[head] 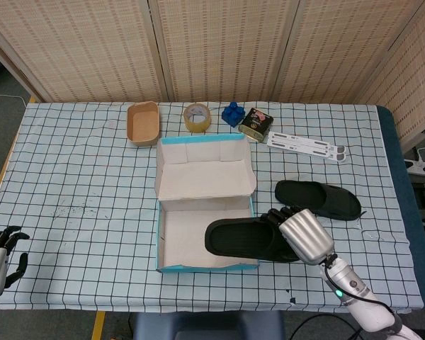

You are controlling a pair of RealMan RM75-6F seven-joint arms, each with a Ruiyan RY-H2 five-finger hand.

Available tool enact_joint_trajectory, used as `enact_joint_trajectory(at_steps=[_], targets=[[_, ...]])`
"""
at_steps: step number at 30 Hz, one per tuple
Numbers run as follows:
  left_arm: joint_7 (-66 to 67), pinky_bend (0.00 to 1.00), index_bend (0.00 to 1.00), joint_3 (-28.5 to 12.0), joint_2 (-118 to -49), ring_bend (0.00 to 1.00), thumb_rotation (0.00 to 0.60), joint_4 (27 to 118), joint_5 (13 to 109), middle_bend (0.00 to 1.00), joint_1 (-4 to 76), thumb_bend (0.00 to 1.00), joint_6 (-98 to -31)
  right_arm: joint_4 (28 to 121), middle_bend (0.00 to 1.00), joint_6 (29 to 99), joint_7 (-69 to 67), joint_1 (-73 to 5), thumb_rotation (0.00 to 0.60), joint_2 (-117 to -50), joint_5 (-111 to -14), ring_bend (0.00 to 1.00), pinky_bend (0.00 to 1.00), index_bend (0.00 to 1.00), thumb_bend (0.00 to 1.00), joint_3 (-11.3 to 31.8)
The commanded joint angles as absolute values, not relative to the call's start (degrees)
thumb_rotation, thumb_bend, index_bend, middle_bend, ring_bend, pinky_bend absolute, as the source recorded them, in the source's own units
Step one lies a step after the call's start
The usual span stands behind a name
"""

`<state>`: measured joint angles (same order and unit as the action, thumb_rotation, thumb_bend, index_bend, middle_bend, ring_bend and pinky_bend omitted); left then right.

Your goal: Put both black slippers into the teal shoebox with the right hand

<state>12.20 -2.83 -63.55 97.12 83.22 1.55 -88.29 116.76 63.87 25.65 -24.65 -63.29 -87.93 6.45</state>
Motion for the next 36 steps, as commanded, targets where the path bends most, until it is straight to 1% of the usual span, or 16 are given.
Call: enact_joint_trajectory(at_steps=[1, 7, 10, 14, 21, 28, 36], targets=[[11.84, 0.48, 0.35, -2.87, -63.46, 0.24, 0.600, 97.04, 83.26, 0.22, 1.51, 0.49, -88.38, 118.96, 0.58, 58.41, 30.56, -30.52, 0.600, -68.35, -79.68, 0.52, 0.52, 0.69, 0.02, 10.17], [11.50, 0.48, 0.35, -2.96, -63.36, 0.24, 0.600, 96.92, 83.07, 0.22, 1.53, 0.49, -88.30, 115.43, 0.58, 55.45, 34.10, -36.43, 0.600, -76.69, -69.83, 0.52, 0.52, 0.69, 0.02, 12.88], [11.33, 0.48, 0.35, -2.98, -63.30, 0.24, 0.600, 96.96, 83.13, 0.22, 1.48, 0.49, -88.43, 113.15, 0.58, 54.22, 35.49, -39.22, 0.600, -80.29, -65.47, 0.52, 0.52, 0.69, 0.02, 13.34], [10.89, 0.48, 0.35, -2.97, -63.16, 0.24, 0.600, 96.91, 83.20, 0.22, 1.46, 0.49, -88.45, 110.18, 0.58, 54.57, 37.56, -41.56, 0.600, -84.21, -61.96, 0.52, 0.52, 0.69, 0.02, 12.85], [10.63, 0.48, 0.35, -2.98, -63.12, 0.24, 0.600, 96.79, 83.16, 0.22, 1.55, 0.49, -88.25, 103.98, 0.58, 55.07, 38.36, -44.34, 0.600, -89.98, -58.98, 0.52, 0.52, 0.69, 0.02, 11.57], [10.34, 0.48, 0.35, -2.90, -63.03, 0.24, 0.600, 96.83, 83.16, 0.22, 1.49, 0.49, -88.23, 100.39, 0.58, 53.94, 36.12, -45.64, 0.600, -92.35, -58.57, 0.52, 0.52, 0.69, 0.02, 9.99], [9.66, 0.48, 0.35, -3.00, -62.89, 0.24, 0.600, 96.69, 83.19, 0.22, 1.57, 0.49, -88.16, 100.18, 0.58, 53.75, 36.43, -45.48, 0.600, -90.96, -58.21, 0.52, 0.52, 0.69, 0.02, 6.54]])
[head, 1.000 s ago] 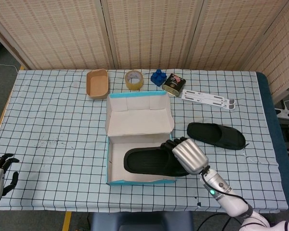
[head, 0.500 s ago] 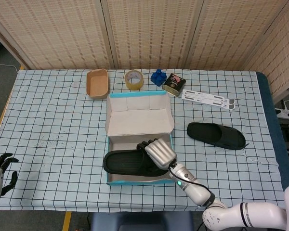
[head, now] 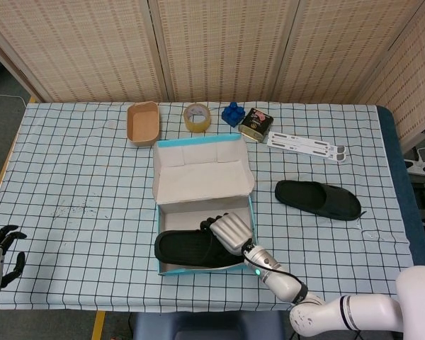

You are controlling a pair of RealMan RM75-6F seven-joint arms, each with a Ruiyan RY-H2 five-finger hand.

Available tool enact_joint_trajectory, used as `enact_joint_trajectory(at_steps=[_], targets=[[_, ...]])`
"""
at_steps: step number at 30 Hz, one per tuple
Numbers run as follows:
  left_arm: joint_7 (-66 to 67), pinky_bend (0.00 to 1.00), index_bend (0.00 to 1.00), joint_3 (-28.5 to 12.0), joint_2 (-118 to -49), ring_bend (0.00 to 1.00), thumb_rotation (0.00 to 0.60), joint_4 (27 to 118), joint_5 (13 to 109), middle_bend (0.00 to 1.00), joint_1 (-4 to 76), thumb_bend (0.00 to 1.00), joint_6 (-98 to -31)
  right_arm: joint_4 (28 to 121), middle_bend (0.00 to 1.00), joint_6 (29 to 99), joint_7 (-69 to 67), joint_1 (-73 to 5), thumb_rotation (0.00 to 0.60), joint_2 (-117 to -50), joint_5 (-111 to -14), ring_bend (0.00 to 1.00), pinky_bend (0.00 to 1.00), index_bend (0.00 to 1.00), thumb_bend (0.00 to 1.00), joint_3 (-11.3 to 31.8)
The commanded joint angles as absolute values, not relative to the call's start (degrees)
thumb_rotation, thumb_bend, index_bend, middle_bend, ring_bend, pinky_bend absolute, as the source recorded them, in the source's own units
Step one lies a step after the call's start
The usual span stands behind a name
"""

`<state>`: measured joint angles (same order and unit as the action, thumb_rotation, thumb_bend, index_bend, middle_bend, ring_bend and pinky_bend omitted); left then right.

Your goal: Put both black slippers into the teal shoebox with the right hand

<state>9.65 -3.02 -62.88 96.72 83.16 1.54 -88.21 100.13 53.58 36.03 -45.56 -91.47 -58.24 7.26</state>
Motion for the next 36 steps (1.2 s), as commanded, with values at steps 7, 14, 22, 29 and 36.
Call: enact_joint_trajectory(at_steps=[7, 14, 22, 29, 36], targets=[[9.95, 0.48, 0.35, -2.96, -62.94, 0.24, 0.600, 96.71, 82.95, 0.22, 1.69, 0.49, -87.79, 101.56, 0.58, 56.37, 40.69, -45.59, 0.600, -88.94, -55.49, 0.52, 0.52, 0.69, 0.02, 5.14], [10.55, 0.48, 0.35, -2.93, -63.05, 0.24, 0.600, 96.68, 82.79, 0.22, 1.89, 0.49, -87.40, 102.20, 0.57, 57.15, 42.42, -46.19, 0.600, -88.31, -51.99, 0.47, 0.49, 0.64, 0.02, 5.11], [10.36, 0.48, 0.35, -2.98, -63.02, 0.24, 0.600, 96.64, 82.72, 0.22, 1.84, 0.49, -87.55, 100.83, 0.12, 52.55, 36.04, -46.67, 0.600, -86.48, -52.98, 0.00, 0.05, 0.11, 0.02, 5.40], [10.47, 0.48, 0.35, -2.88, -63.04, 0.24, 0.600, 96.62, 82.91, 0.22, 1.88, 0.49, -87.53, 100.87, 0.00, 46.75, 27.40, -47.02, 0.600, -83.72, -54.22, 0.00, 0.00, 0.00, 0.02, 6.02], [10.60, 0.48, 0.35, -2.93, -63.14, 0.24, 0.600, 96.58, 82.69, 0.22, 1.96, 0.49, -87.37, 99.76, 0.00, 44.28, 18.43, -46.36, 0.600, -82.39, -60.07, 0.00, 0.00, 0.00, 0.02, 6.74]])
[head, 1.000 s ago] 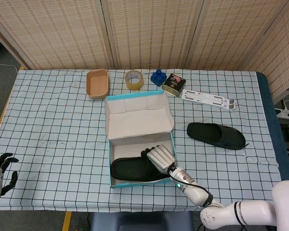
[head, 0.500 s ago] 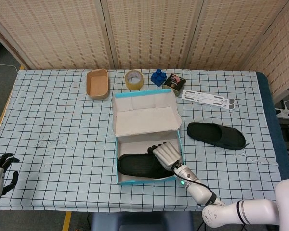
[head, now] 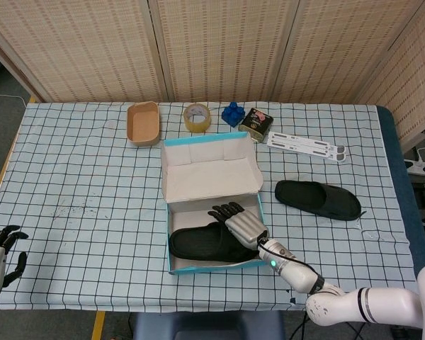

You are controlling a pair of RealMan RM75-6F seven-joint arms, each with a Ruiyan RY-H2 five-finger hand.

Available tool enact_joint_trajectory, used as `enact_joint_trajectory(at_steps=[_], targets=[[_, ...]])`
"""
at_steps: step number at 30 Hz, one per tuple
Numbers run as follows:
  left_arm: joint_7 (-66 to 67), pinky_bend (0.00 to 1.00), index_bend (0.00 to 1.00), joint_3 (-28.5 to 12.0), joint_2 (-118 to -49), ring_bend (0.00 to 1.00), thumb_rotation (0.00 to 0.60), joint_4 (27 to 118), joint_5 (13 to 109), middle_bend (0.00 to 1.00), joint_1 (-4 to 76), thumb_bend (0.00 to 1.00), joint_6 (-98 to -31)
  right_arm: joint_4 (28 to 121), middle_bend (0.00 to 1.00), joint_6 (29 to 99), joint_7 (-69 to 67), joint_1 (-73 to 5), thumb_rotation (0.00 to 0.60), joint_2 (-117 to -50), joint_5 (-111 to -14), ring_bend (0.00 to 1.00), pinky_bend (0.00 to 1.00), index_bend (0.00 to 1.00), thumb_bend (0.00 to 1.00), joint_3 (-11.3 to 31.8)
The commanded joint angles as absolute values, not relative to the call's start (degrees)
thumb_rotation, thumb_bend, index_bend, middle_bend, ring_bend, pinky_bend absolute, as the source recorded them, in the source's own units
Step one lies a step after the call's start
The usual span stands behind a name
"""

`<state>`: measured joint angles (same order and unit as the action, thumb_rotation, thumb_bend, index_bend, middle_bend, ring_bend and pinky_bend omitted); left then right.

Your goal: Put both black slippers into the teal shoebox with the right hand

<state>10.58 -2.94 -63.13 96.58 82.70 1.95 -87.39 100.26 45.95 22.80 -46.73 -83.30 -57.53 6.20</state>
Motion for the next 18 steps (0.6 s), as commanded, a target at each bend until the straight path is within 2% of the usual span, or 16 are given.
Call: enact_joint_trajectory(at_steps=[1, 3, 7, 11, 16, 18], targets=[[10.62, 0.48, 0.35, -2.92, -63.13, 0.24, 0.600, 96.59, 82.71, 0.22, 1.97, 0.49, -87.36, 99.65, 0.00, 43.43, 16.35, -46.28, 0.600, -81.98, -61.03, 0.00, 0.00, 0.00, 0.02, 6.92], [10.62, 0.48, 0.35, -2.91, -63.13, 0.24, 0.600, 96.59, 82.72, 0.22, 1.97, 0.49, -87.38, 99.29, 0.00, 42.75, 13.44, -46.02, 0.600, -81.59, -62.76, 0.00, 0.00, 0.00, 0.07, 7.21], [10.58, 0.48, 0.35, -2.92, -63.13, 0.24, 0.600, 96.58, 82.65, 0.22, 1.96, 0.49, -87.37, 97.93, 0.00, 42.77, 8.91, -45.35, 0.600, -81.43, -66.39, 0.00, 0.00, 0.00, 0.23, 7.24], [10.56, 0.48, 0.35, -2.93, -63.13, 0.24, 0.600, 96.53, 82.59, 0.22, 2.03, 0.49, -87.23, 97.79, 0.00, 41.49, 4.48, -45.16, 0.600, -80.75, -67.19, 0.00, 0.00, 0.00, 0.26, 7.54], [10.62, 0.48, 0.35, -2.94, -63.16, 0.24, 0.600, 96.47, 82.40, 0.22, 2.10, 0.49, -87.04, 97.43, 0.00, 39.77, 0.70, -45.44, 0.600, -79.70, -67.55, 0.00, 0.00, 0.01, 0.41, 7.91], [10.68, 0.48, 0.35, -2.94, -63.19, 0.24, 0.600, 96.44, 82.39, 0.22, 2.11, 0.49, -87.05, 97.37, 0.00, 39.11, -0.22, -45.56, 0.600, -79.39, -67.48, 0.00, 0.00, 0.01, 0.43, 7.85]])
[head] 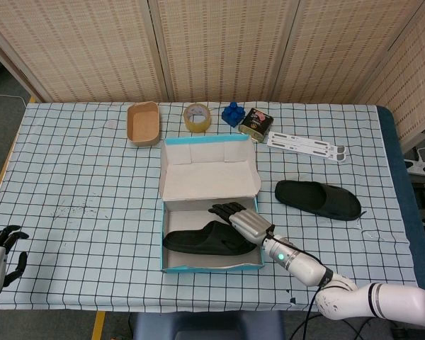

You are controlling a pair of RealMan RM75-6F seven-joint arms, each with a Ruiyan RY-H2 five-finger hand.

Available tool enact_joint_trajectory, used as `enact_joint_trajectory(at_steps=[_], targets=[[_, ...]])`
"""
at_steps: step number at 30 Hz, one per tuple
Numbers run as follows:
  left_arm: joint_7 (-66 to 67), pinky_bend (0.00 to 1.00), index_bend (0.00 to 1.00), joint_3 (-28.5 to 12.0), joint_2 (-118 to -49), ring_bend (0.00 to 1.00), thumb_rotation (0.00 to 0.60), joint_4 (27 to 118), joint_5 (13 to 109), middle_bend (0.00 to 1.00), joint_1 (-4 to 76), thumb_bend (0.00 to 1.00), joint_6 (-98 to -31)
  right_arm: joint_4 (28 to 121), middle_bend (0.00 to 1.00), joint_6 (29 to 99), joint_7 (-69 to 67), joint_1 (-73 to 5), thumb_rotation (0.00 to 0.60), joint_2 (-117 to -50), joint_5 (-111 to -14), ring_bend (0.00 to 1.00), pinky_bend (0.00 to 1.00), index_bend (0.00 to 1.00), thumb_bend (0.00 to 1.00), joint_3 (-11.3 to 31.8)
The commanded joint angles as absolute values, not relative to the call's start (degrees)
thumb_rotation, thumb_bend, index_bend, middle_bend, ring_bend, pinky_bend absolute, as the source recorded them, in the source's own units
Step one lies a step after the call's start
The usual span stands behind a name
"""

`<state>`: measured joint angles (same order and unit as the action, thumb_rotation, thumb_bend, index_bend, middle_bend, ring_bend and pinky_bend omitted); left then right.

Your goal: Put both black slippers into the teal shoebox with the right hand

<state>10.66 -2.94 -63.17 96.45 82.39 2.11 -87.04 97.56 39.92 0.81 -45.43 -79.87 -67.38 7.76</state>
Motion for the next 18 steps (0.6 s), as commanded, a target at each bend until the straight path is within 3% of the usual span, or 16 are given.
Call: enact_joint_trajectory(at_steps=[1, 5, 13, 18], targets=[[10.71, 0.48, 0.35, -2.94, -63.21, 0.24, 0.600, 96.43, 82.38, 0.22, 2.12, 0.49, -87.03, 97.44, 0.00, 38.60, -0.96, -45.64, 0.600, -79.21, -67.28, 0.00, 0.00, 0.01, 0.43, 7.84], [10.78, 0.48, 0.35, -2.92, -63.23, 0.24, 0.600, 96.42, 82.37, 0.22, 2.18, 0.49, -86.93, 97.83, 0.00, 36.01, -2.79, -46.31, 0.600, -78.18, -66.73, 0.00, 0.00, 0.01, 0.41, 7.50], [10.67, 0.48, 0.35, -2.88, -63.24, 0.24, 0.600, 96.44, 82.51, 0.22, 2.11, 0.49, -87.13, 97.94, 0.00, 34.53, -3.15, -47.18, 0.600, -77.51, -66.37, 0.00, 0.00, 0.00, 0.02, 6.74], [10.71, 0.48, 0.35, -2.89, -63.24, 0.24, 0.600, 96.40, 82.42, 0.22, 2.18, 0.49, -86.99, 98.07, 0.00, 34.87, -3.03, -47.44, 0.600, -77.35, -65.87, 0.00, 0.00, 0.00, 0.00, 6.72]])
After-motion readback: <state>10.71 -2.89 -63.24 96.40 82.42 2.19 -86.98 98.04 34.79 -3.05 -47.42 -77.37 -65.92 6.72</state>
